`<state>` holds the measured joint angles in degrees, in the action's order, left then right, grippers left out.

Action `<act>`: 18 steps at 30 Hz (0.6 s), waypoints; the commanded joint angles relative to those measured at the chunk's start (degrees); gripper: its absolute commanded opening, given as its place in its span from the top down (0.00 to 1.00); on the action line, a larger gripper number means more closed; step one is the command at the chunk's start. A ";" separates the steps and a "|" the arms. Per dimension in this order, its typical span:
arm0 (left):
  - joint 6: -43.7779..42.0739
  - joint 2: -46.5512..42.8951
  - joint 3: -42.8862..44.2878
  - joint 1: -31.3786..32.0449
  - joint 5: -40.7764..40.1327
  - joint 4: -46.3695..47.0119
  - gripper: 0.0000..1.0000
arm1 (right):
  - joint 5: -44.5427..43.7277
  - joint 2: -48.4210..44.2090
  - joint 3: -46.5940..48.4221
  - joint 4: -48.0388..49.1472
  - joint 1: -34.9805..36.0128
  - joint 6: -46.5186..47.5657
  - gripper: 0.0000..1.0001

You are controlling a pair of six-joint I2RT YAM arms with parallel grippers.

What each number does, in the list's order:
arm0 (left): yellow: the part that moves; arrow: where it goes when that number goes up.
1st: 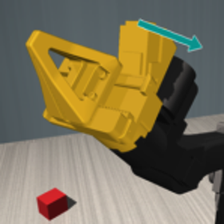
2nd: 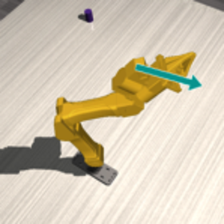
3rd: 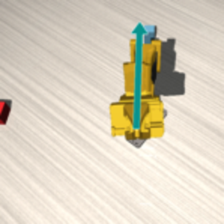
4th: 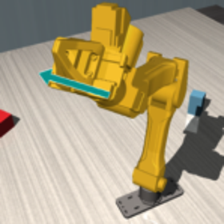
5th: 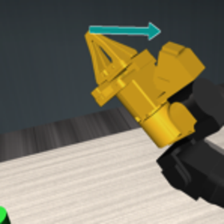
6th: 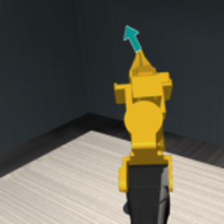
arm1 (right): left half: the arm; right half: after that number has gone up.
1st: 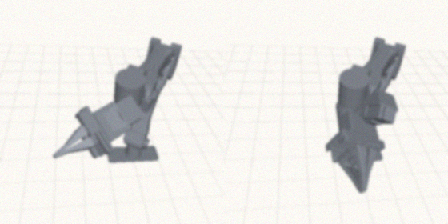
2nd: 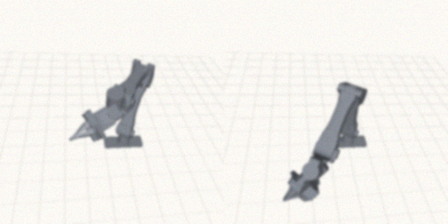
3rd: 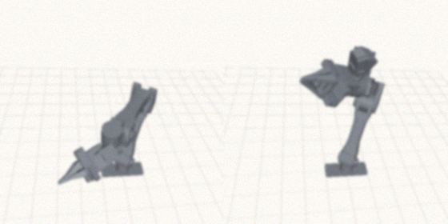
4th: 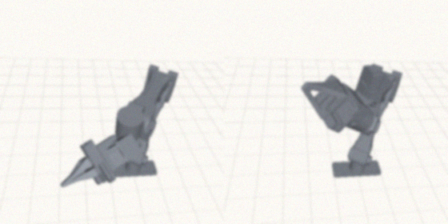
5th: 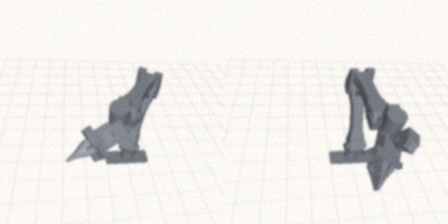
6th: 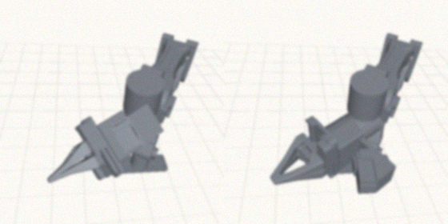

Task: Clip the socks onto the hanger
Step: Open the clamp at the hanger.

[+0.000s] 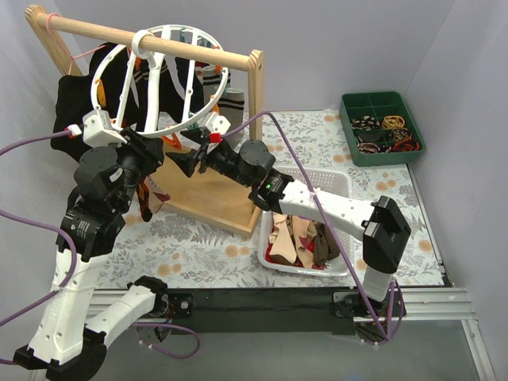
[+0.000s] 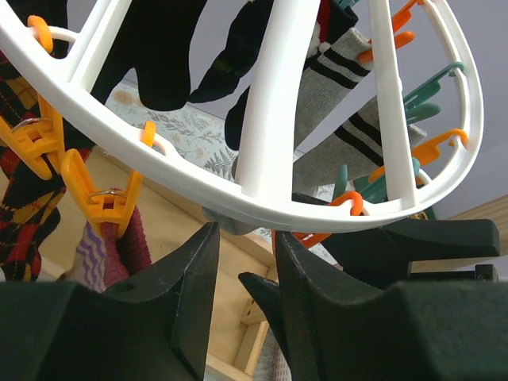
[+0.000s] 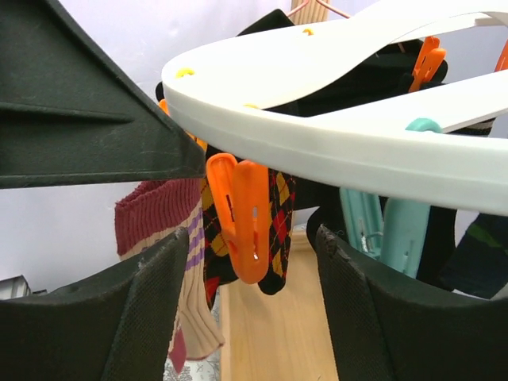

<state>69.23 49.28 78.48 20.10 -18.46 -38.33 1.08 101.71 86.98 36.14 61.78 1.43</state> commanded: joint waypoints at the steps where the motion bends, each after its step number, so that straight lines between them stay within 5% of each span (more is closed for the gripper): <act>1: -0.59 0.03 1.33 -0.41 -2.20 4.05 0.67 | 4.45 0.24 3.20 3.59 -1.66 -2.75 0.33; 13: -0.50 0.73 2.82 -0.32 -1.76 3.79 0.68 | 13.50 0.59 4.25 2.09 -2.01 -4.95 0.91; 18: 0.11 0.03 3.52 -0.32 -0.27 3.35 0.60 | 14.30 0.59 4.43 1.92 -2.01 -5.65 0.99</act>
<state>68.88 49.54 79.00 20.10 -18.44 -38.79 12.29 102.19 88.73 36.21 59.53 -3.29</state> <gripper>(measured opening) 0.359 0.075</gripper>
